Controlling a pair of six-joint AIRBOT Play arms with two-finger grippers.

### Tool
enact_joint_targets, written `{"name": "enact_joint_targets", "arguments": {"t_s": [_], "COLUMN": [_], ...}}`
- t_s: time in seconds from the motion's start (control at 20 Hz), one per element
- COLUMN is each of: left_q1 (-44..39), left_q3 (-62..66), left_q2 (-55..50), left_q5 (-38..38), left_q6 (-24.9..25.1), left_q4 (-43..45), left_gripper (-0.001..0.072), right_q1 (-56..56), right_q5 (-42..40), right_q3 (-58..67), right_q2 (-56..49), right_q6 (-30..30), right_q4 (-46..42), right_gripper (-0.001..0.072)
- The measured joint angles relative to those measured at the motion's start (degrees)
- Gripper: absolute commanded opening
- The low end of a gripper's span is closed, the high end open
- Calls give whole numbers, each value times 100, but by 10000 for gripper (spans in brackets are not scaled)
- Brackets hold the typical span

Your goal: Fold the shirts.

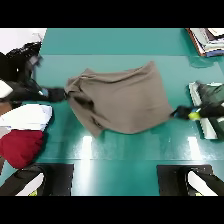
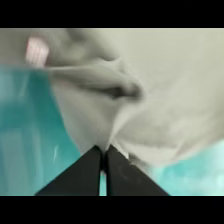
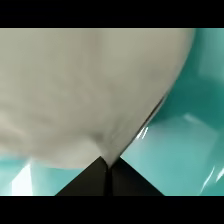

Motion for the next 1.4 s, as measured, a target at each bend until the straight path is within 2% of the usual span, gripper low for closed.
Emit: {"name": "enact_joint_targets", "arguments": {"t_s": [0.25, 0.5, 0.65, 0.75, 0.9, 1.05, 1.2, 1.4], "left_q1": [2, 2, 2, 2, 2, 0, 0, 0], "left_q3": [2885, 5606, 6581, 6929, 6972, 6212, 5071, 3722], "left_q2": [308, 380, 389, 396, 396, 363, 105, -811], "left_q5": [59, 275, 455, 538, 516, 332, 111, -129], "left_q6": [11, 15, -2, -101, -297, -407, -457, -472], "left_q4": [-109, 68, 175, 216, 258, 431, 557, 667], "left_gripper": [31, 31, 30, 30, 30, 30, 31, 31], "right_q1": [-4, -4, -4, -2, -4, -4, -4, -4], "right_q5": [-428, -385, -131, -70, -66, 118, 767, 1816], "right_q3": [3053, 6063, 7051, 7062, 6620, 6199, 6022, 5945], "right_q2": [664, 551, 505, 680, 1001, 907, 190, -1285], "right_q6": [7, 55, 190, 306, 457, 522, 555, 566], "right_q4": [116, -409, -964, -1366, -1897, -2162, -2260, -2299], "right_gripper": [15, 15, 14, 14, 14, 14, 14, 14]}}
